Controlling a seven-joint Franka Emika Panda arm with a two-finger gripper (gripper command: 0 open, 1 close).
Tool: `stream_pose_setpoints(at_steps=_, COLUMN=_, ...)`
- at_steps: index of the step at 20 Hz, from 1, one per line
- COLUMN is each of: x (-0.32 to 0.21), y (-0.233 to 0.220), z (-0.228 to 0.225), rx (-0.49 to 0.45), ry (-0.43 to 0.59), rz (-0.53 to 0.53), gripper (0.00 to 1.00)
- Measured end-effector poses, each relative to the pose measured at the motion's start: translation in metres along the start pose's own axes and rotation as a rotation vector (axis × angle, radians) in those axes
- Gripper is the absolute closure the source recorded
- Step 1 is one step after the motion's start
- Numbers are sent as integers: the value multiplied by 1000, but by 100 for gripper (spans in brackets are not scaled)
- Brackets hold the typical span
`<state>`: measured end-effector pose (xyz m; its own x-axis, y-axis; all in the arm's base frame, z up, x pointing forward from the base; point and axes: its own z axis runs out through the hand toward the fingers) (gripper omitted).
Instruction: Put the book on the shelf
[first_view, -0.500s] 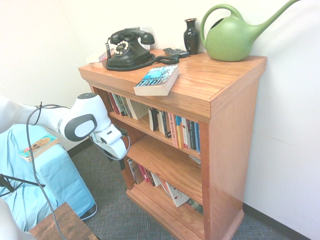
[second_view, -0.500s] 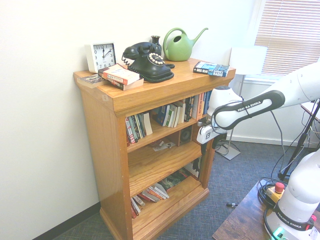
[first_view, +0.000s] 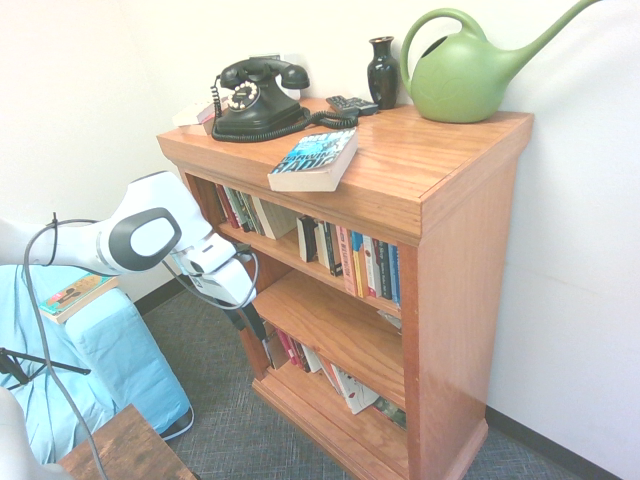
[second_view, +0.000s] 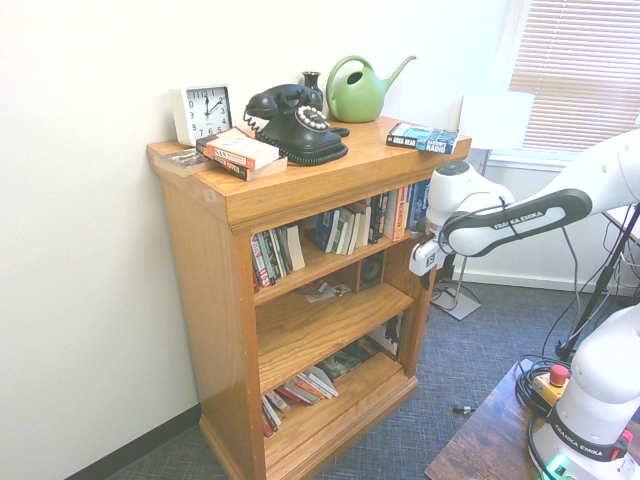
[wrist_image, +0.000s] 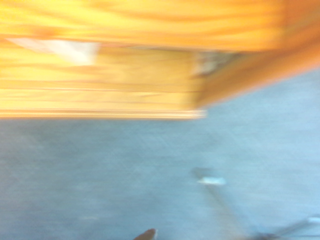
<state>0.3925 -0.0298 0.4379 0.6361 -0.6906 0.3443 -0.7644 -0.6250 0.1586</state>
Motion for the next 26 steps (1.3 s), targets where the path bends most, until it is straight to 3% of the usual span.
stream_pose_setpoints(at_steps=4, x=15, y=44, z=-43, rx=-116, ry=195, rz=-16, gripper=0)
stream_pose_setpoints(at_steps=8, x=40, y=72, z=-53, rx=-253, ry=385, rz=-77, gripper=0)
stream_pose_setpoints(at_steps=17, x=96, y=78, z=-100, rx=-510, ry=850, rz=-257, gripper=0)
stream_pose_setpoints(at_steps=21, x=122, y=66, z=-109, rx=-531, ry=939, rz=-294, gripper=0)
stream_pose_setpoints(at_steps=26, x=114, y=25, z=-110, rx=-518, ry=986, rz=-363, gripper=0)
